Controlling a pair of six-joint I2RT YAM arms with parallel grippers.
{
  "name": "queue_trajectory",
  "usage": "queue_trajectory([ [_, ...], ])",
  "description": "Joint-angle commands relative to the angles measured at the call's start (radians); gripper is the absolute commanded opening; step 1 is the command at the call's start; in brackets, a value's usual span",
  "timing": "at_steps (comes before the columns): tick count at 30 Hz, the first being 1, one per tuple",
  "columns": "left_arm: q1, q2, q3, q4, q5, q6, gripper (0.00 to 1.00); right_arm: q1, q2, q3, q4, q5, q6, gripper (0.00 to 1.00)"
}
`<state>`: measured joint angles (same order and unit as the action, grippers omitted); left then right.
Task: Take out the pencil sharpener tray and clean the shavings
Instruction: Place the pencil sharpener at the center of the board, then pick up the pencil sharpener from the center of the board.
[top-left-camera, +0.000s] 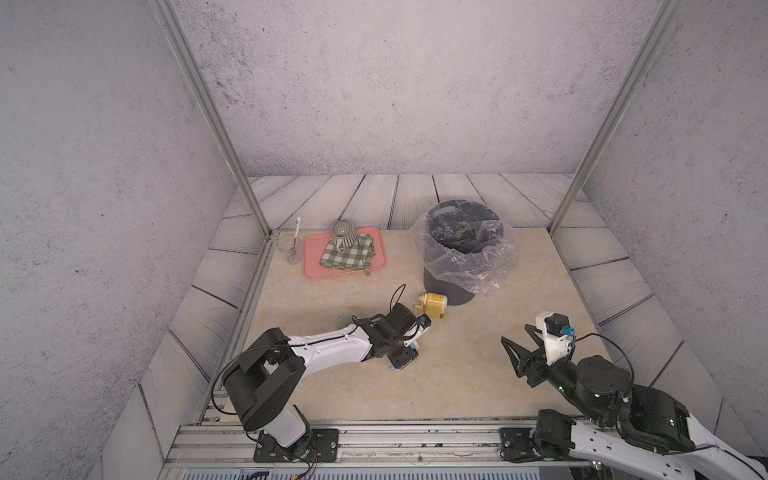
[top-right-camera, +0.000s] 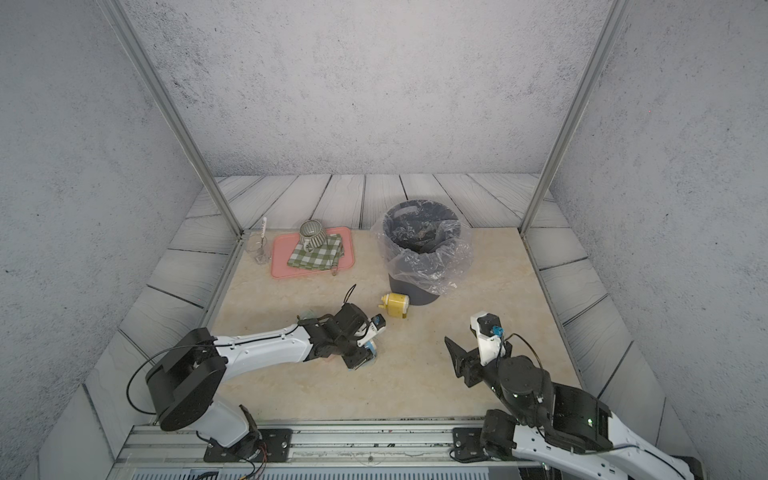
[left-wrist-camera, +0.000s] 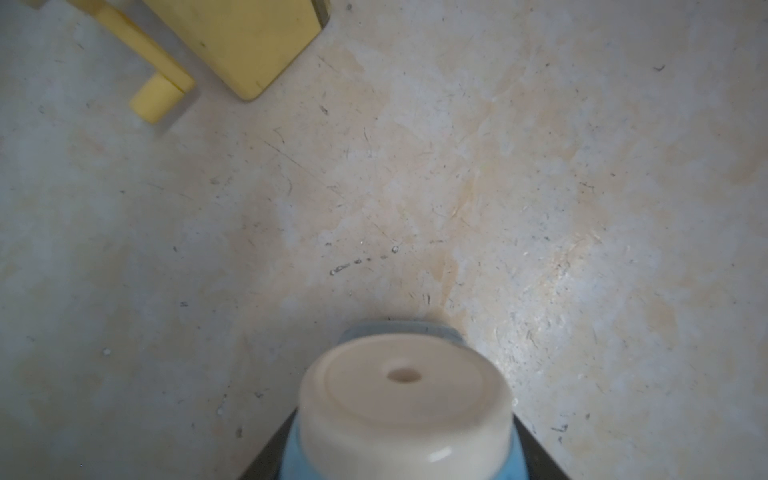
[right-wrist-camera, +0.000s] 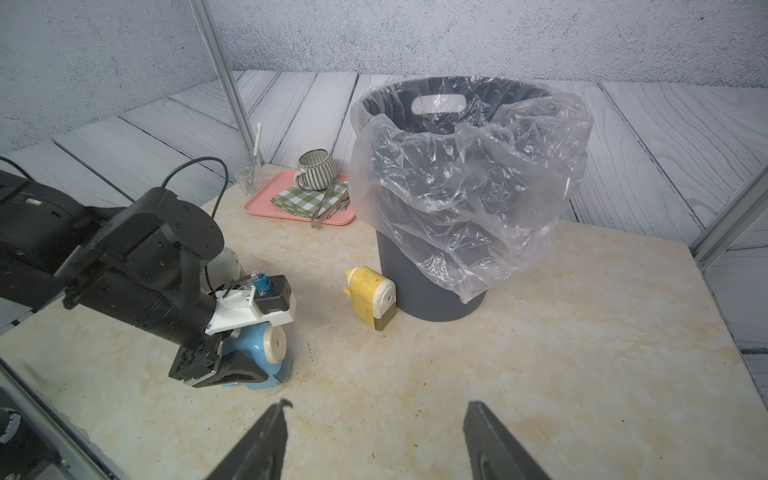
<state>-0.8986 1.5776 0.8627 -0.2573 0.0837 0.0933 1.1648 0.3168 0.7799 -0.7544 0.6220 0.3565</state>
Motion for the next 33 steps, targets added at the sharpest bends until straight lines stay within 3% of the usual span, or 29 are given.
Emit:
queue_trajectory([
  [1, 0.006, -0.014, -0.019, 0.003, 0.001, 0.023, 0.38, 0.001, -0.015, 0.007, -0.018, -0.004, 0.013, 0.69],
  [2, 0.006, -0.022, -0.022, 0.004, 0.003, 0.030, 0.48, 0.001, -0.016, 0.006, -0.019, -0.005, 0.012, 0.70],
  [4, 0.006, -0.045, -0.031, 0.011, 0.018, 0.044, 0.77, 0.001, -0.015, 0.006, -0.019, -0.011, 0.006, 0.69],
  [5, 0.007, -0.057, -0.034, 0.012, 0.020, 0.047, 1.00, 0.001, -0.015, 0.005, -0.017, -0.013, 0.007, 0.69],
  [12, 0.006, -0.133, -0.005, -0.055, -0.039, 0.085, 0.99, 0.002, -0.013, -0.007, -0.008, -0.024, 0.010, 0.69],
  [19, 0.007, -0.318, 0.063, -0.099, -0.074, 0.129, 0.99, 0.001, -0.021, -0.014, -0.009, -0.005, 0.023, 0.70],
  [21, 0.006, -0.375, 0.070, -0.060, -0.030, 0.191, 0.99, 0.002, -0.035, -0.022, -0.003, 0.014, 0.034, 0.70],
  [26, 0.007, -0.442, 0.087, -0.028, 0.238, 0.371, 0.99, 0.002, -0.097, -0.048, 0.035, 0.027, 0.014, 0.69],
  [33, 0.028, -0.329, 0.174, -0.038, 0.426, 0.478, 0.95, 0.002, -0.138, -0.036, -0.019, 0.069, 0.019, 0.68],
])
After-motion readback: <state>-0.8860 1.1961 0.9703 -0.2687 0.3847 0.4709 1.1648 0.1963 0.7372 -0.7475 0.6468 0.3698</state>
